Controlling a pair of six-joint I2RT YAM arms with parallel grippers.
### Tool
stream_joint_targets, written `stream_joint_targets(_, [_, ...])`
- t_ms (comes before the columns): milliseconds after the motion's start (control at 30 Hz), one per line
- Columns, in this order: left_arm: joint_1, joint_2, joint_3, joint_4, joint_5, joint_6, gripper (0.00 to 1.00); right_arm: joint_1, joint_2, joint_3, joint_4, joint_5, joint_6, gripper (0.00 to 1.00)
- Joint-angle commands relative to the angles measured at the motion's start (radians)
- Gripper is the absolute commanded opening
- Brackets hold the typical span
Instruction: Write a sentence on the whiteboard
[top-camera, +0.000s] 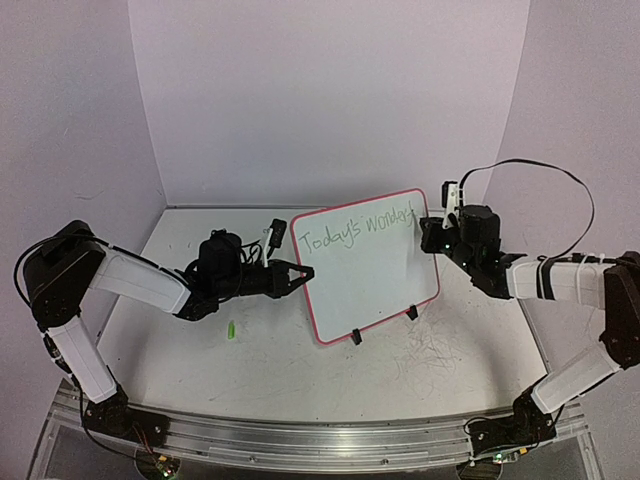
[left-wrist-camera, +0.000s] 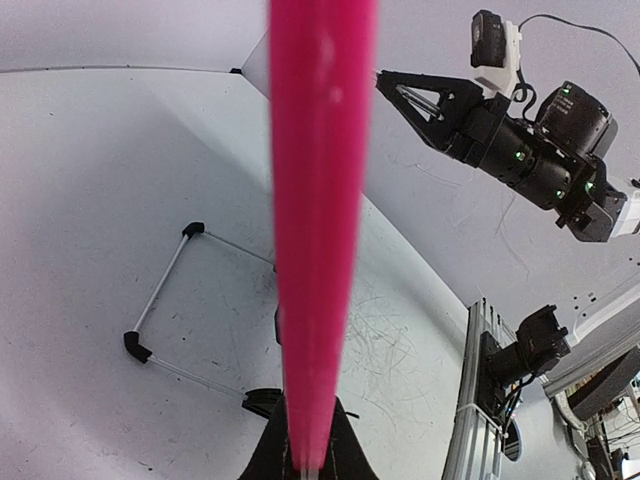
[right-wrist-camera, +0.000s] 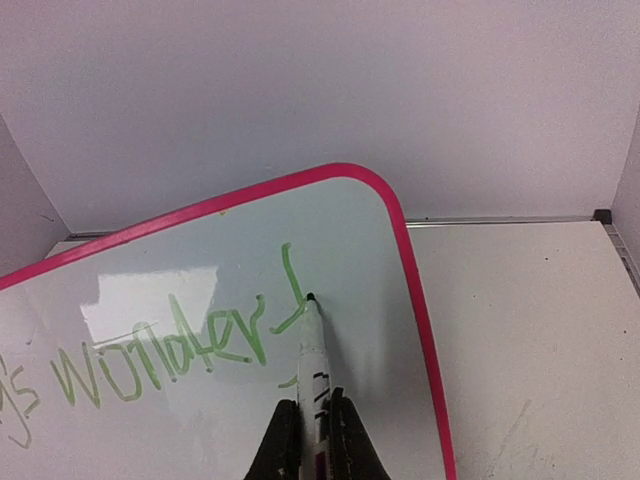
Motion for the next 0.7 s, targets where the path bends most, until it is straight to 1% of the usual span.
stream_joint_targets(0, [0.000, -0.050, -0.003, -0.001, 0.018, 0.018, 0.00, -0.005, -0.019, 0.034, 0.021, 0.051, -0.002, 0.00])
stream_joint_targets(133, [0.000, -0.051, -0.004, -0.001, 0.017, 0.020, 0.00, -0.004, -0.095, -0.003, 0.020, 0.028, -0.002, 0.00])
stream_joint_targets(233, [0.000, -0.048, -0.001, 0.000, 0.020, 0.020, 0.00, -0.005, -0.115, -0.031, 0.019, 0.004, 0.008, 0.00])
stream_joint_targets(333, [0.000, -0.048, -0.001, 0.000, 0.021, 0.018, 0.00, -0.007, -0.107, -0.044, 0.019, -0.002, 0.003, 0.00])
stream_joint_targets(667, [0.000, -0.059, -0.004, -0.001, 0.019, 0.015, 0.00, -0.007, -0.051, -0.012, 0.037, -0.011, -0.011, 0.00])
